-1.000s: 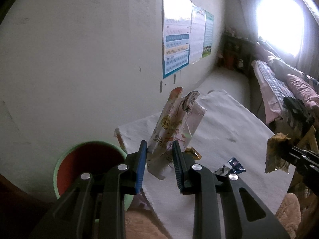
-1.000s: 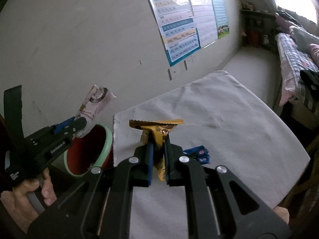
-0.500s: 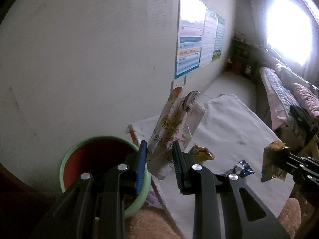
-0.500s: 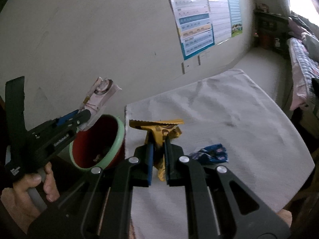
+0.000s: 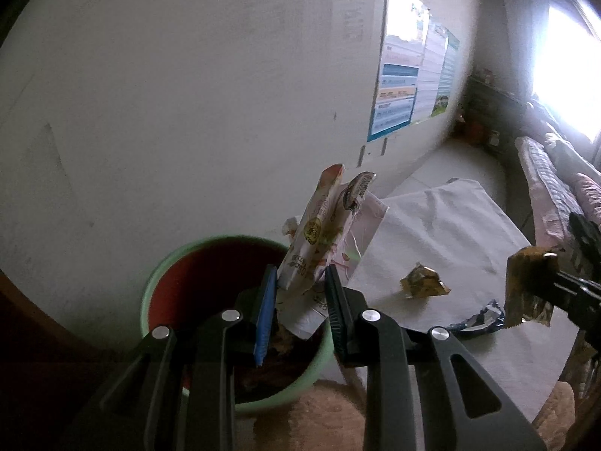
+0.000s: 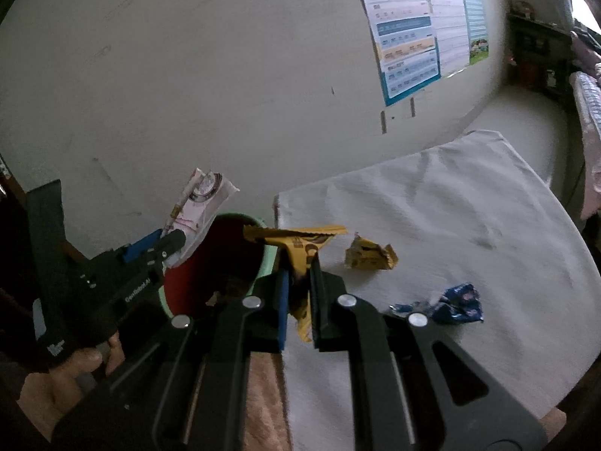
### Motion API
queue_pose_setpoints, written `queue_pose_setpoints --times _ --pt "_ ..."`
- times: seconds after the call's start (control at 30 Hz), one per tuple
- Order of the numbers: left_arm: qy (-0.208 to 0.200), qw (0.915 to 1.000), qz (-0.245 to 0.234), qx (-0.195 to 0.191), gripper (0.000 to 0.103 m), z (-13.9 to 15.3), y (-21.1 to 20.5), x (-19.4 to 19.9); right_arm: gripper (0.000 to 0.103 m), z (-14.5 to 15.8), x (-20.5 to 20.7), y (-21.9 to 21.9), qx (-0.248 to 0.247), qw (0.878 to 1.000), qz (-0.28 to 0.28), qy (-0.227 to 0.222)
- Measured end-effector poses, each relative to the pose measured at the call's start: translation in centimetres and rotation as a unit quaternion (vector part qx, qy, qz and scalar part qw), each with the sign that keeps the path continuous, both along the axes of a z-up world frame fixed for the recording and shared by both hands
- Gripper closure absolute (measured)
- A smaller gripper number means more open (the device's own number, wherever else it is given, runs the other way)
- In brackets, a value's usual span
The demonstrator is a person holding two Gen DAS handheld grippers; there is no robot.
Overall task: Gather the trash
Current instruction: 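Carry the yellow wrapper and paper packet over the green bucket, then open both tools to drop the wrapper and packet into the bucket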
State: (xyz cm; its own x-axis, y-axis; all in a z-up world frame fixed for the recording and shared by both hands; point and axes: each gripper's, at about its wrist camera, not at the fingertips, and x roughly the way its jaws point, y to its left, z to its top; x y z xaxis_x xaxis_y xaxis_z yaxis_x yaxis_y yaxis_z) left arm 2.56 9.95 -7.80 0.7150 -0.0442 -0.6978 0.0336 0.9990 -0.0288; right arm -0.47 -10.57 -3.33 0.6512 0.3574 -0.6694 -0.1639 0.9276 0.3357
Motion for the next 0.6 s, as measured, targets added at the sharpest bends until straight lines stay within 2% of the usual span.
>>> queue_pose_setpoints --times 0.3,0.5,0.6 --pt "0.021 0.9984 0.053 -0.003 0.078 -2.1 4.7 0.7 0.093 -0.2 2.9 4.6 0.009 0.999 0.051 0.007" --pt "0.067 0.9931 0.096 -0.011 0.076 -5.3 8.4 1.2 0.09 -2.5 6.2 9.8 0.021 0.993 0.106 0.048" --pt "0.08 0.9903 0.113 -0.008 0.071 -6.5 9.8 1.1 0.09 -3.9 7.8 11.9 0.016 0.99 0.124 0.066"
